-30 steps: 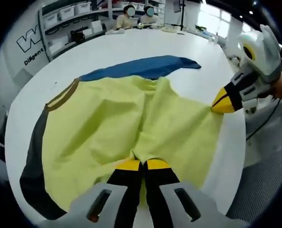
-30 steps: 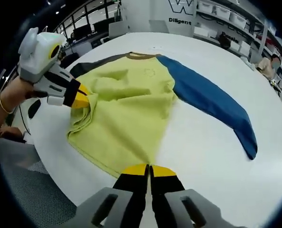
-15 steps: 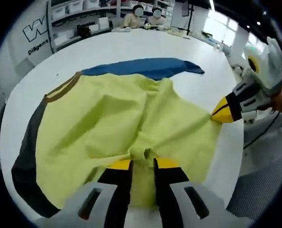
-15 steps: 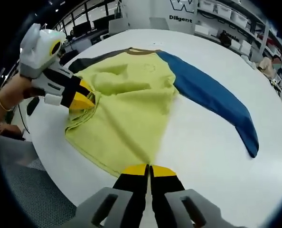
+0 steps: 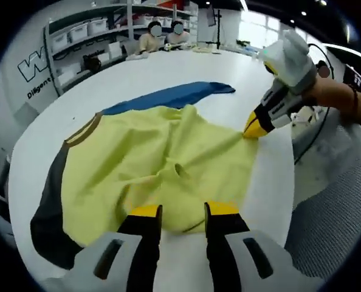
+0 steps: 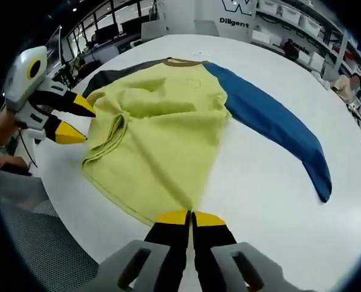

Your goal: Fold the garment on the visible template until the final outline fits inside the template.

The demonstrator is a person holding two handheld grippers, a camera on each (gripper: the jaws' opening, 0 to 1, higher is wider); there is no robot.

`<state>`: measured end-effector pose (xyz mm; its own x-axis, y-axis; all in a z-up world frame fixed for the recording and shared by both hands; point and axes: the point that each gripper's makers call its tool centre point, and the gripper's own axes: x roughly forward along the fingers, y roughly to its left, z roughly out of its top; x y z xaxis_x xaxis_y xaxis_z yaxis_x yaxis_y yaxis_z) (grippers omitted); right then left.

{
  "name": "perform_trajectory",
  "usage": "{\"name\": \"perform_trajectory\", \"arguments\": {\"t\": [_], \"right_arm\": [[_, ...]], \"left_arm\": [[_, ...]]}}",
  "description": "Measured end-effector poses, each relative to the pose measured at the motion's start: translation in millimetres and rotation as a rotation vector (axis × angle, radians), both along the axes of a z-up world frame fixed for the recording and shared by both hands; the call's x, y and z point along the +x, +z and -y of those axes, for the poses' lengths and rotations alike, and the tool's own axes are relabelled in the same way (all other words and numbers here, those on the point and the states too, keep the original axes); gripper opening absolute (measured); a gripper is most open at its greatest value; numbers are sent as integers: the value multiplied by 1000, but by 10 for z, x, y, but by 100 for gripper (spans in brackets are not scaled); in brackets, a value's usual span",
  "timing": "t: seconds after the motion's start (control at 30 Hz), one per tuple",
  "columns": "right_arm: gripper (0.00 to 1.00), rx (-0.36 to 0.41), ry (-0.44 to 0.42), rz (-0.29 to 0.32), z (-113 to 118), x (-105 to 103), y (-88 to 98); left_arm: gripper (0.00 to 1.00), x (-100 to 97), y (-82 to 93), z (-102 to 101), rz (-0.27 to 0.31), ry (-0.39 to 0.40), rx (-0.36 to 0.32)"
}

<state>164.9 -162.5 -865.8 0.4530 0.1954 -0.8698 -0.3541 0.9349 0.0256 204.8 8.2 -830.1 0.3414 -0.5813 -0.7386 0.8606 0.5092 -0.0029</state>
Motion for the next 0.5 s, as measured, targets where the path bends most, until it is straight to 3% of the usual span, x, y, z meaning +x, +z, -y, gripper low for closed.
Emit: {"name": "perform_trajectory", "arguments": {"t": [0.13,0.27,0.5], "right_arm": [[0,-3,1,-5,5,-7,-8],[0,-1,-2,-5,6,-11,-8],[0,7,-9,-12,18,-22,-24]], "left_arm": [[28,-86,-25,75,12,-30,-23],[29,-136,-150,55,13,-52,34],[26,-144,-251,26,-7,-33,34]]}}
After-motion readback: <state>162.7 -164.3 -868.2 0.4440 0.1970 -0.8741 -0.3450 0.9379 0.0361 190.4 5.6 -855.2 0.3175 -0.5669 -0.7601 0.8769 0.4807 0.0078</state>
